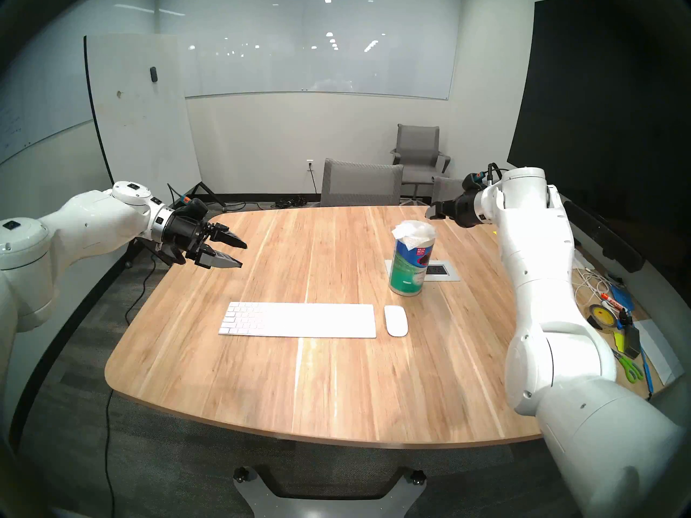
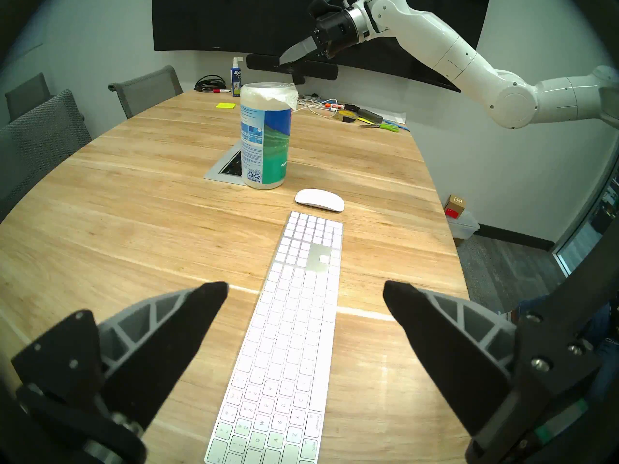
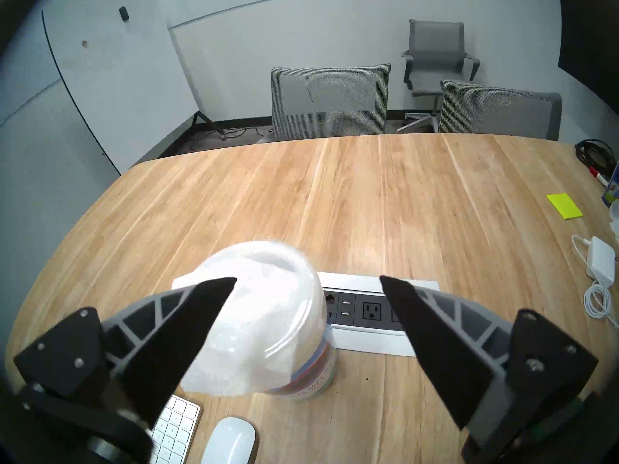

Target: Wipe the keyboards and mice with a disinfecting wipe, then set the wipe down

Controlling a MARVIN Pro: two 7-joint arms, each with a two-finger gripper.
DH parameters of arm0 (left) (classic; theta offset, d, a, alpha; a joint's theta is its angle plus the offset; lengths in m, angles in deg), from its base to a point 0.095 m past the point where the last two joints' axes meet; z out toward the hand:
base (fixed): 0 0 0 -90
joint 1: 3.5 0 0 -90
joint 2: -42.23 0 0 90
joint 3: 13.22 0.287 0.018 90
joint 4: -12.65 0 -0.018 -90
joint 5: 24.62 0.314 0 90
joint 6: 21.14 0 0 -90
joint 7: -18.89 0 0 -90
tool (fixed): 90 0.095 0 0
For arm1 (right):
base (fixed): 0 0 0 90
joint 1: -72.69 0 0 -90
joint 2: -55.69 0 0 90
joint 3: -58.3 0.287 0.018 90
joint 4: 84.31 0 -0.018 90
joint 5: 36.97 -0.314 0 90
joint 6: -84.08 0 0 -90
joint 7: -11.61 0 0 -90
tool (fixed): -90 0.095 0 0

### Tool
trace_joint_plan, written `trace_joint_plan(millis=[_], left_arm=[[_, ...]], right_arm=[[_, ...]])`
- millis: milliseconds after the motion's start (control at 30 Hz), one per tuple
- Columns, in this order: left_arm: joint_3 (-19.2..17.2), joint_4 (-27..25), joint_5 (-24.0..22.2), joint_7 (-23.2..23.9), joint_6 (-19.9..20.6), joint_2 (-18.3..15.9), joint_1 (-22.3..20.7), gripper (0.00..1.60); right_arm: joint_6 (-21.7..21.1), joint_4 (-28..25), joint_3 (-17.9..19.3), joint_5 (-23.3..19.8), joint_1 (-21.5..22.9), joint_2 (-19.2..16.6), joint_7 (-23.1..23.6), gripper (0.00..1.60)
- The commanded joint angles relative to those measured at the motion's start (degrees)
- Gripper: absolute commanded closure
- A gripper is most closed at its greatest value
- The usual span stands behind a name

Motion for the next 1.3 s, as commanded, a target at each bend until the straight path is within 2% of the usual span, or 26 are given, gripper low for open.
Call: trace_joint_plan(millis=[0, 1267], left_arm=[[-0.47, 0.06, -0.21, -0.06, 0.08, -0.01, -1.15, 0.00], [-0.47, 0.06, -0.21, -0.06, 0.08, -0.01, -1.15, 0.00]], right_arm=[[0.15, 1.67, -0.14, 0.46, 2.81, 0.09, 0.11, 0.00], [0.15, 5.71, 0.49, 4.29, 3.81, 0.12, 2.28, 0.00]])
